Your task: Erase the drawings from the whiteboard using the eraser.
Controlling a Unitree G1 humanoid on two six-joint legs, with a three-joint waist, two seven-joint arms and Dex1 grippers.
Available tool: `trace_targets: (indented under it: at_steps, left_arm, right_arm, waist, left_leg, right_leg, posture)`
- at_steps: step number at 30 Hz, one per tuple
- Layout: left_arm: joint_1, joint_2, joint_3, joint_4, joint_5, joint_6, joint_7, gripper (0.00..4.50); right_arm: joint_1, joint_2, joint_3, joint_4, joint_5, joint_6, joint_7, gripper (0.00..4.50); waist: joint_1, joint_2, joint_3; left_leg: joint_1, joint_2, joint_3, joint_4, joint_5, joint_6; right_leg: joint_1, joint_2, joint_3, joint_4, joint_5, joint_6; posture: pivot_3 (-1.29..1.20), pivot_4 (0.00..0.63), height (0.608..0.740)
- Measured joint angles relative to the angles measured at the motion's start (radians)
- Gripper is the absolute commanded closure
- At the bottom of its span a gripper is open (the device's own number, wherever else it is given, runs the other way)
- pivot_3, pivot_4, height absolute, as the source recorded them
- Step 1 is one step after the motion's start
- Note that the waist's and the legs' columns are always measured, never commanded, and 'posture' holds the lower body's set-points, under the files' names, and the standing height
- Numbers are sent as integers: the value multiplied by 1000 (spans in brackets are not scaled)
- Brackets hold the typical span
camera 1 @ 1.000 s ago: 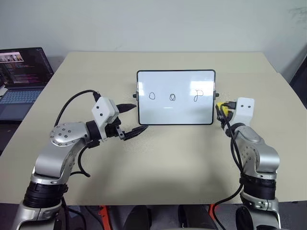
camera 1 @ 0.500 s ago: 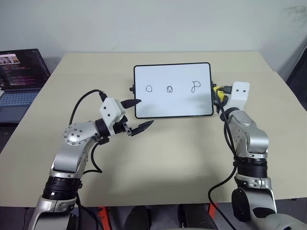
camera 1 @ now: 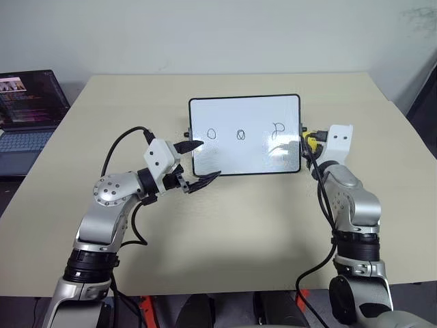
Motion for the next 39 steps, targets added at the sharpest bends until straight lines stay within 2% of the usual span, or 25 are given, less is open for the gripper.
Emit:
trace_targets:
  at_steps: [8,15,27,39]
  left_arm:
    - [-13,9,1,1,-1,0,-16,0]
    - [-13,13,1,2,-1,0,-25,0]
    - [-33,22,2,29,0,-1,-44,0]
    - [-51,19,1,36,0,-1,-47,0]
  right_arm:
    - [122,16,19,-147,2,80,-2,3272]
    - [175,6,15,-195,2,115,3,3272]
    - [164,-63,-29,-151,-16,81,1,3272]
    - [28,-66,-37,-70,-18,4,-20,3272]
  waist:
    - [2,0,0]
    - [3,0,0]
    - [10,0,0]
    - [11,0,0]
  left_leg:
    - [0,0,0,0,0,0]
    - [0,0,0,0,0,0]
    - [0,-1,0,0,0,0]
    - [0,0,0,0,0,0]
  right_leg:
    - [0,0,0,-1,0,0]
    - [0,0,0,0,0,0]
    - [0,0,0,0,0,0]
    - [0,0,0,-1,0,0]
  posture:
    - [0,150,740]
    - [0,150,740]
    - [0,150,740]
    - [0,150,740]
